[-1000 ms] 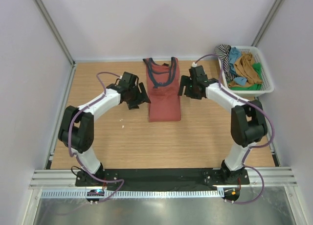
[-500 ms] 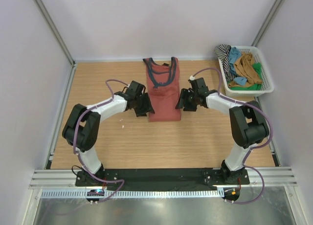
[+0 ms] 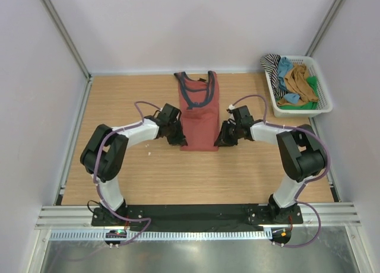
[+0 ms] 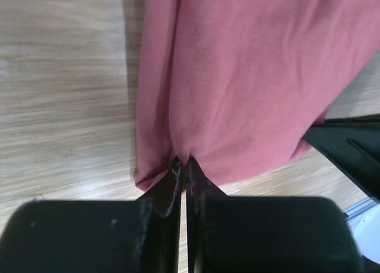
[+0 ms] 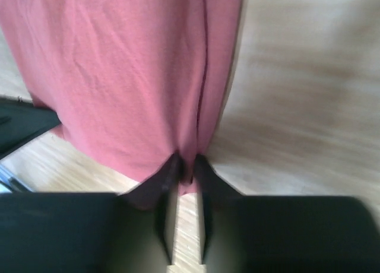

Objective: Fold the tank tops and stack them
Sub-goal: Fold the tank top

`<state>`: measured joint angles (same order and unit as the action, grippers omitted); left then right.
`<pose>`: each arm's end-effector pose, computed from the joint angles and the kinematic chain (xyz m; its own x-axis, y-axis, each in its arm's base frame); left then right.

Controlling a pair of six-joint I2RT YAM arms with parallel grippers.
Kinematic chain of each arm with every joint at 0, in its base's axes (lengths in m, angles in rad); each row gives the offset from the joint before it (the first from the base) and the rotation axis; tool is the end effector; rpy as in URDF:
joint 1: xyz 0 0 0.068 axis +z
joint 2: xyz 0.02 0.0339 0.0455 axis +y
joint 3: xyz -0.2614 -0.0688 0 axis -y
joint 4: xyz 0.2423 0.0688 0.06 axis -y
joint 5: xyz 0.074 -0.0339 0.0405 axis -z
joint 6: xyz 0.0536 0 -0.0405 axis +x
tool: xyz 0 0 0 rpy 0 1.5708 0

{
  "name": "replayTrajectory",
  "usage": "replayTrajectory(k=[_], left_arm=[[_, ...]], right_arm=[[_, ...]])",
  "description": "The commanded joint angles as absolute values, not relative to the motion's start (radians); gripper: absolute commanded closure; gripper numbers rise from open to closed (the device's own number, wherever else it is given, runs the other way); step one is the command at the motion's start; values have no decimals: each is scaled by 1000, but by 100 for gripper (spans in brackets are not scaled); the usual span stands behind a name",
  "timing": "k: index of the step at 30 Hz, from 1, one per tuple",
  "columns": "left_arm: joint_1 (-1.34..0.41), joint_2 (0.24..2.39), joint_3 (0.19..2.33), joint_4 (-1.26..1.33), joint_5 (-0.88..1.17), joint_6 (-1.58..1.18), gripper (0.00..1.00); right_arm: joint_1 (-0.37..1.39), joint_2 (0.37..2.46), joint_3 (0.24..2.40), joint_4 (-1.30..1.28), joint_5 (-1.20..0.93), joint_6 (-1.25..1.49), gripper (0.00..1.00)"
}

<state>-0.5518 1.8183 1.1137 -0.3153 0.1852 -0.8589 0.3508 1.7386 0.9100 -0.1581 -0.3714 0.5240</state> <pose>0.3132 -0.2044 0.1478 -0.9263 -0.3037 -0.2232 -0.1591 0.8520 -0.4988 0.3126 0.1351 0.1298 -0.9326 0.1552 -0.3260 -0.0480 0.8415 0.5380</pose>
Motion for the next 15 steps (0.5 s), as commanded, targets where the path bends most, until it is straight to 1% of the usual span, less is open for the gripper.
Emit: replayTrajectory(k=[1,2,4,7,11,12,13,14,15], left_arm=[[-555,1793,1075,-278,195,-859,100],[-560,1786,1065,-279,195,-858,100],[-568,1740,1022,-278,192,-857,100],[-595,1662,932,-279,170,-865,100],[-652,1482,813,-290,138,-900,100],[-663,1456,789,-290,132,-908,100],[-673,1430,746,-291,123,-914,95],[-689,1392,729,-291,120,-922,78],[-695,1372,712,-293,118,-931,70]], right_arm=[[368,1677,862,-170,-434,525,84],[368,1654,853,-173,-436,525,94],[368,1623,825,-192,-425,519,99],[370,1527,769,-225,-405,526,99],[387,1361,668,-279,-377,538,98],[394,1323,628,-300,-374,543,95],[397,1260,614,-316,-364,543,88],[399,1224,601,-331,-351,543,64],[402,1195,598,-374,-332,540,54]])
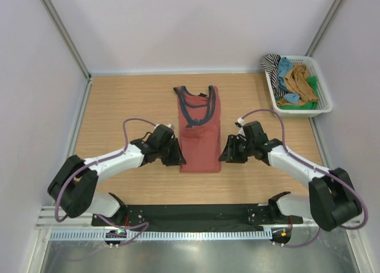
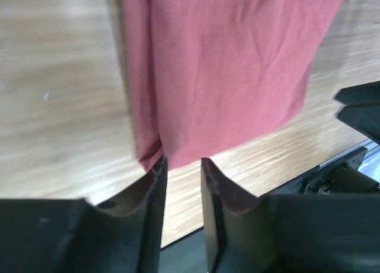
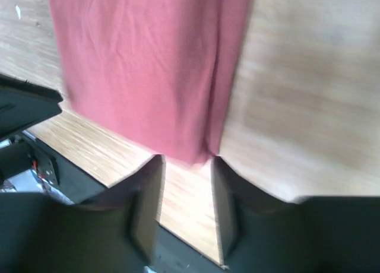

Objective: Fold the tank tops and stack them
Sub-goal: Fold the tank top

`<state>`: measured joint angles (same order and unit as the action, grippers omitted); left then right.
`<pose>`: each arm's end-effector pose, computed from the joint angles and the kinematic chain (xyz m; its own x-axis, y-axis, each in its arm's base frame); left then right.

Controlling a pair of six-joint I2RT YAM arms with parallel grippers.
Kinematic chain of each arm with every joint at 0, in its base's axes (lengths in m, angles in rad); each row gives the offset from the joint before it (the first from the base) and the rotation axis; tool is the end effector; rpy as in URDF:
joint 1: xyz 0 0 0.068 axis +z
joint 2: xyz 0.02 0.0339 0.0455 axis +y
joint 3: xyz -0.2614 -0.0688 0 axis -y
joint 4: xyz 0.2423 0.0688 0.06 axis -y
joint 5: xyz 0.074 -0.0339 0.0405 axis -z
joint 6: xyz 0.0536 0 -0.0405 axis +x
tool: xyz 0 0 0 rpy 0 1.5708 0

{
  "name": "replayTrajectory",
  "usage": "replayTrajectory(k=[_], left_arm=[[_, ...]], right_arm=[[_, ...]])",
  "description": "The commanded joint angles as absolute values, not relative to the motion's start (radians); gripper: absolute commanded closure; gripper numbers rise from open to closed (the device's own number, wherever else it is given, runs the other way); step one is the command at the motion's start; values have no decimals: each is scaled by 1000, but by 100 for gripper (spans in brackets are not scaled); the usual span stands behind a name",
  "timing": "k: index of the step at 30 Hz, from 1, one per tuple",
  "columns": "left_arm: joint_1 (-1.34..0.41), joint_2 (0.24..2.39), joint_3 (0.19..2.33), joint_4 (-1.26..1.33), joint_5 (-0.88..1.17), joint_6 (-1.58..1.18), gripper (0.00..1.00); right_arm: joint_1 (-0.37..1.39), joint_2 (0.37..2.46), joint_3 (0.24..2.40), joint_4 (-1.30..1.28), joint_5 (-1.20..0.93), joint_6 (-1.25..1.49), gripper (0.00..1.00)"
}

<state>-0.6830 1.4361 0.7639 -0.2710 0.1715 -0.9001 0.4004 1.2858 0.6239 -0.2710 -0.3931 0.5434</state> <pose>0.2163 -0.1878 0.1659 -0.9383 -0.2317 -0.2567 -0.0570 0.8359 -0.5459 0.2204 0.1156 0.1635 -0.9280 0.1258 -0.3506 -0.1055 0.8139 0.5713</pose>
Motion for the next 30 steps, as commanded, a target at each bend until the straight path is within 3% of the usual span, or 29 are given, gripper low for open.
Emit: replayTrajectory(k=[1,3,5,6,7,12,14,20,30], left_arm=[[-699,1355,684,-295,109,-934,68],[-703,1304,663,-314,94,-940,64],[-704,1281,664,-346,69,-934,60],[-704,1260,672,-382,63,-930,60],[-704,1244,670,-394,61,-930,60],[-788,1184,687,-400,20,-977,61],[-831,1193,698,-384,9,-1005,63],[-854,1256,684,-296,-24,-1040,70],[-854,1485,658,-203,-40,-1046,79]], right_arm=[[402,1143,603,-391,-304,531,48],[400,1112,642,-434,-296,519,48],[402,1103,672,-439,-351,499,54],[403,1106,698,-422,-376,496,58],[408,1109,704,-404,-409,495,69],[466,1213,741,-217,-569,532,92],[509,1267,749,-101,-615,560,97],[557,1491,747,280,-738,718,99],[538,1928,995,362,-753,742,99]])
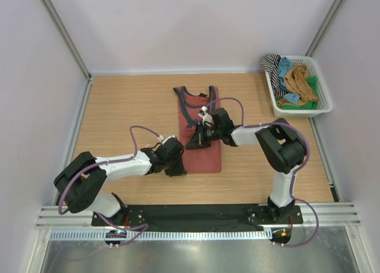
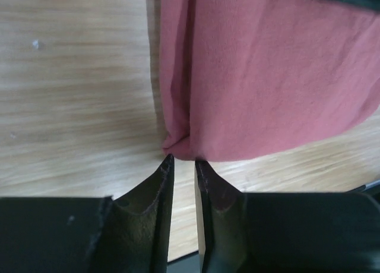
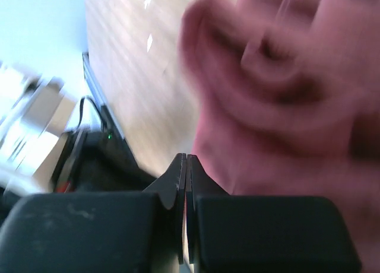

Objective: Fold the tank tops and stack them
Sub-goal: Fold the tank top

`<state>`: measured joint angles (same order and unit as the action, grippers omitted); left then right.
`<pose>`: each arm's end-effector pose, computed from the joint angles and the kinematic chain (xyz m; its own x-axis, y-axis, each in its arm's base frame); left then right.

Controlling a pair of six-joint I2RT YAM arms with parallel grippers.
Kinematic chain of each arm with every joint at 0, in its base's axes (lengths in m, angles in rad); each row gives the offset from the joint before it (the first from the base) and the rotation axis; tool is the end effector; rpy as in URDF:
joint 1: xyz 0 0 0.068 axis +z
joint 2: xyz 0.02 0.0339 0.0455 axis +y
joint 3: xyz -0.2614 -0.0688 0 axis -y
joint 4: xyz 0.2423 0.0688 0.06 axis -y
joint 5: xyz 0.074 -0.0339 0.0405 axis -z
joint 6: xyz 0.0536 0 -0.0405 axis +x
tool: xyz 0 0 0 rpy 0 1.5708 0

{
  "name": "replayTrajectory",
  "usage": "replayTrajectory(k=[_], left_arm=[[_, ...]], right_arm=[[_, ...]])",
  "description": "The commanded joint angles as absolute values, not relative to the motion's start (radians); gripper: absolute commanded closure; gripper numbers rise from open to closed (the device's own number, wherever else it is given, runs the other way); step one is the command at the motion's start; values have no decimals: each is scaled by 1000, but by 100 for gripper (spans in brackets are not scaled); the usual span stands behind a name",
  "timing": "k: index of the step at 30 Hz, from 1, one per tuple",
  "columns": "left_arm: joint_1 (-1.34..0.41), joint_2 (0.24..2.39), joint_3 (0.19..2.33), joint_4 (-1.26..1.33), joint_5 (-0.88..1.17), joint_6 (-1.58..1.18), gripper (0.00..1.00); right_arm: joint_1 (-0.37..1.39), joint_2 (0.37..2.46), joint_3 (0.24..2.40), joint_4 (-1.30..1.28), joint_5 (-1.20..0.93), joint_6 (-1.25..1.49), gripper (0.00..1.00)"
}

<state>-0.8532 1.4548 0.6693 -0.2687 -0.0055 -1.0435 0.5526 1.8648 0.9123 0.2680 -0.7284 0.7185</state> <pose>0.1755 -0.2006 0.1333 -0.9372 -0.2404 -0.2527 -0.1159 0.8980 -0.4244 0.2991 0.2264 0.1289 -0.9519 -0.0099 -0.3062 -0.2711 0.4928 0.8268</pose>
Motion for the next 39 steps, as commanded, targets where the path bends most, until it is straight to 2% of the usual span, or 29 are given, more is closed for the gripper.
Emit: replayTrajectory(k=[1,12,15,16,17,20,22,27,33,39], left_arm=[[-856,1488,655,-198,-41,-1049,80],[-854,1490,629,-195,-23,-1043,83],[-854,1479,630,-204,-21,-1035,85],[-854,1464,629,-219,-26,-1031,85],[-856,1453,630,-228,-29,-1028,85],[-854,1393,630,-268,-44,-1023,81],[-854,1353,638,-311,-58,-1019,75],[-854,1209,656,-405,-110,-999,57],[-850,1204,716,-434,-120,-973,46],[-835,1284,738,-382,-95,-960,42]], right_arm=[[519,1984,1018,360,-744,747,99],[422,2201,1489,77,-638,721,98],[422,2139,1557,-63,-618,645,91],[422,2106,1531,-77,-615,628,87],[420,2073,1511,-83,-611,612,75],[420,1892,1405,-141,-571,546,51],[422,1753,1308,-219,-493,513,43],[423,1491,1044,-337,-309,489,38],[445,1283,755,-400,-172,499,39],[474,1235,631,-390,-153,514,38]])
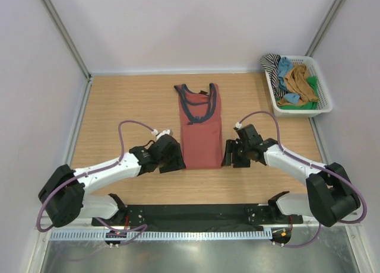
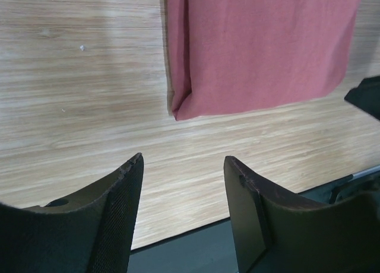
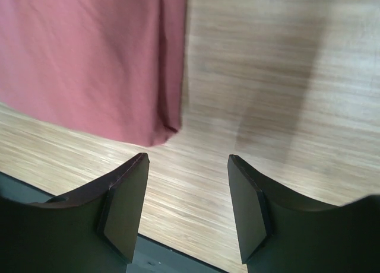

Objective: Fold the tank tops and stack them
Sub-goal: Fold the tank top

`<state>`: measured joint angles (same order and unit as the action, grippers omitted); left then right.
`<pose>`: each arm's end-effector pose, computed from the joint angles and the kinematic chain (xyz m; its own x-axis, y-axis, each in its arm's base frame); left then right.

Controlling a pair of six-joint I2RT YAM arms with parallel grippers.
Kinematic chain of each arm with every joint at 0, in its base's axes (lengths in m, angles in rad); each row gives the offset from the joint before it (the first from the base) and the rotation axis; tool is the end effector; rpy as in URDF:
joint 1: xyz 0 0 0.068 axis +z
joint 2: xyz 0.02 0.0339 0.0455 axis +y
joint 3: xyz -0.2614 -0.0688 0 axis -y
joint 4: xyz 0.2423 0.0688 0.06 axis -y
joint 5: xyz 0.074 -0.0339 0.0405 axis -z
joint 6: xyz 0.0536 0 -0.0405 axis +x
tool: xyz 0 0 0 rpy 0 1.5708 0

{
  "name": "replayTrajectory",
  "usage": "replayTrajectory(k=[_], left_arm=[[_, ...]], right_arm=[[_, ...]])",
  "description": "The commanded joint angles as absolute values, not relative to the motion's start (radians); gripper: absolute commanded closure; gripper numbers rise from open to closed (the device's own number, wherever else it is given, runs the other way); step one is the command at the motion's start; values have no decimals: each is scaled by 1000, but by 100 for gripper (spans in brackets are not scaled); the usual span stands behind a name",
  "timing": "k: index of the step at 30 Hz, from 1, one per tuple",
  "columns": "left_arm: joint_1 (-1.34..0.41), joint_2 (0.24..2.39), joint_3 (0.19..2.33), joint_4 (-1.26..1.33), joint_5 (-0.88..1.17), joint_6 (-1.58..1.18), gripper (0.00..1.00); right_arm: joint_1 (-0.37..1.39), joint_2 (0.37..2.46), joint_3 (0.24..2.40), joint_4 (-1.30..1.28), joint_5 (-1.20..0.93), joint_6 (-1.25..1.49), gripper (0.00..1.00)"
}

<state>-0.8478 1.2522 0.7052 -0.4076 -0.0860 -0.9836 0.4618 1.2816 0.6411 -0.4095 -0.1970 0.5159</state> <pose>0.1688 -0.1843 0.1830 -0.8937 -0.2407 -0.3785 -0.0538 0.8953 -0.4423 0.2089 0.1157 0.1576 -0.9341 0.0755 -0.3491 -0.0728 0.9166 0.3931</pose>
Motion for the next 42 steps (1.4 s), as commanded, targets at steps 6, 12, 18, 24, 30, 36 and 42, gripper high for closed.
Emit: replayTrajectory(k=[6,12,18,24,30,36,42], left_arm=[[-813,1388,753,-335,-71,-953,43],[-799,1430,755,-299,-51,-956,43],[-796,1474,787,-288,-46,-954,44],[-798,1519,799,-272,-31,-953,47],[-798,1522,785,-250,-9,-965,48],[-798,1549,788,-232,-5,-957,65],[-796,1523,775,-247,14,-960,100]], right_arm=[[528,1304,606,-319,-164,531,41],[574,1361,626,-282,-155,548,41],[574,1390,635,-273,-129,558,52],[591,1417,637,-255,-152,543,81],[607,1411,646,-255,-161,549,91],[627,1394,666,-276,-152,560,99],[650,1335,660,-313,-153,587,99]])
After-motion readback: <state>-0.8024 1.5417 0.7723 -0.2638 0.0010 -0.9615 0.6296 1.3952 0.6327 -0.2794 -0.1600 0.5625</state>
